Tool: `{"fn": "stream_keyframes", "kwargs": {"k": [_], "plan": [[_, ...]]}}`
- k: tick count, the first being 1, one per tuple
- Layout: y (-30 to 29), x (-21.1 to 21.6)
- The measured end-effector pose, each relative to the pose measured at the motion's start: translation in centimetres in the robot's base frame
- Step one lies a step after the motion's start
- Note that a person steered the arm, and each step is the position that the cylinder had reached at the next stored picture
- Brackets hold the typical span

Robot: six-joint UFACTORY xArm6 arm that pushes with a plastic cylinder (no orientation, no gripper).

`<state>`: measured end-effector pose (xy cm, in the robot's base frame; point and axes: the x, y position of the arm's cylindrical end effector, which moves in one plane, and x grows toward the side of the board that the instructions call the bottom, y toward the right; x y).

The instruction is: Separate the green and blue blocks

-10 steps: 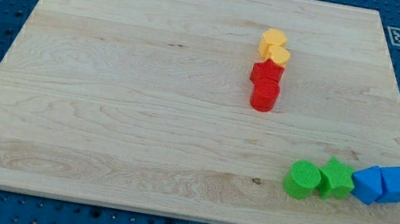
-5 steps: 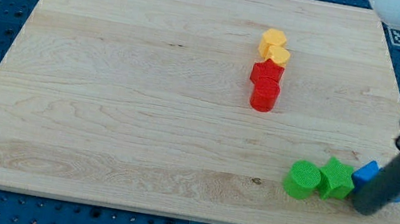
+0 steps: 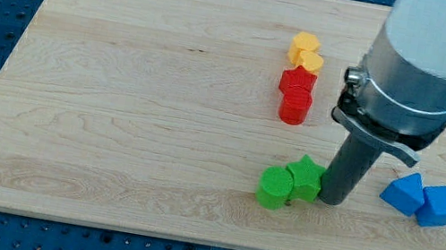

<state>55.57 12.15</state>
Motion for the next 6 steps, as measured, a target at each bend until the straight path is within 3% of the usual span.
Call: {"fn": "stream_keyframes", "kwargs": {"k": [4,6], "plan": [[-8.0,-0.2],[-6.2,-3.8]]}}
